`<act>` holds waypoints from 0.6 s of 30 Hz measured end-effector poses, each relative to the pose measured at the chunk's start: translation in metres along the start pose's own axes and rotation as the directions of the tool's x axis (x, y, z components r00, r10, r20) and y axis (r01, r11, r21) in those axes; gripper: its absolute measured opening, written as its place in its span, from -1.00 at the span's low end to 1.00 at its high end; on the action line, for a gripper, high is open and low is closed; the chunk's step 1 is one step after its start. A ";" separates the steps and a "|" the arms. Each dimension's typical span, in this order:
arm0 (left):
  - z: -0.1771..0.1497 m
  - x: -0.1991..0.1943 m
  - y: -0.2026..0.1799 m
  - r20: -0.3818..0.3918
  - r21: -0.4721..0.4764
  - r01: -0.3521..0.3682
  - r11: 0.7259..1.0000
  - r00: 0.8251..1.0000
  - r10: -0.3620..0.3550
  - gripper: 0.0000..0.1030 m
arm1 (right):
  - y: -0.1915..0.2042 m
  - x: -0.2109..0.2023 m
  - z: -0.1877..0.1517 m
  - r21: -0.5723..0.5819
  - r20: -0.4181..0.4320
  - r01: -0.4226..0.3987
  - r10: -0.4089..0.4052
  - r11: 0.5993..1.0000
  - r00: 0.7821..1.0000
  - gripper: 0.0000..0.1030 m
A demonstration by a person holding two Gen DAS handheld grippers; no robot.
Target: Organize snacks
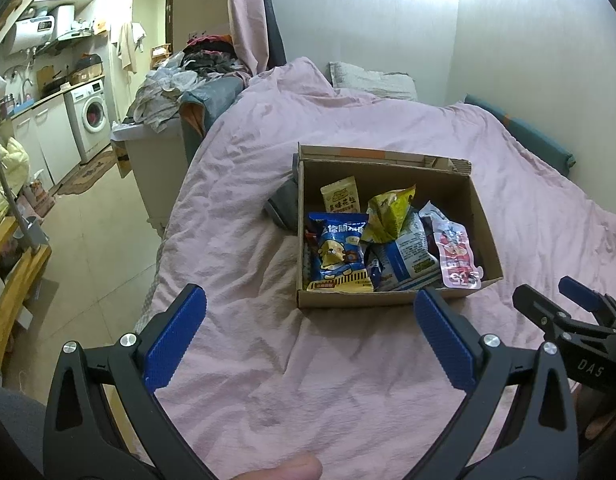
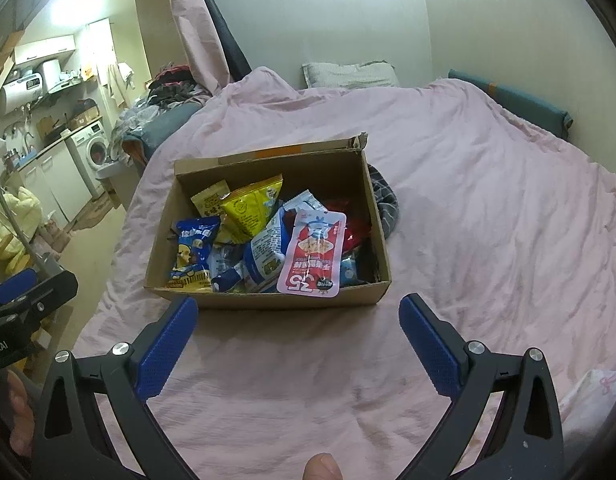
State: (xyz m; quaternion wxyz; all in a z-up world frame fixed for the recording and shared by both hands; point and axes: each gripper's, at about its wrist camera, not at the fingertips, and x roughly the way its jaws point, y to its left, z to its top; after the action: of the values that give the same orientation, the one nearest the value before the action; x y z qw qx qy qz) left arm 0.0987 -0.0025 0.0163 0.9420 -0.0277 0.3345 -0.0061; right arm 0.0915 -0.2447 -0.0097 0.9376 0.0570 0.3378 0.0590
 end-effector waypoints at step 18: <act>-0.002 0.001 -0.001 -0.010 0.003 0.002 1.000 1.000 -0.002 1.00 | 0.000 -0.001 0.001 -0.006 0.003 0.006 -0.006 1.000 1.000 1.00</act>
State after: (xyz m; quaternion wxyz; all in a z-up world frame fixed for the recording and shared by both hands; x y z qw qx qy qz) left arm 0.0981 -0.0037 0.0139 0.9403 -0.0263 0.3392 -0.0077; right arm 0.0916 -0.2446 -0.0082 0.9385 0.0530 0.3365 0.0570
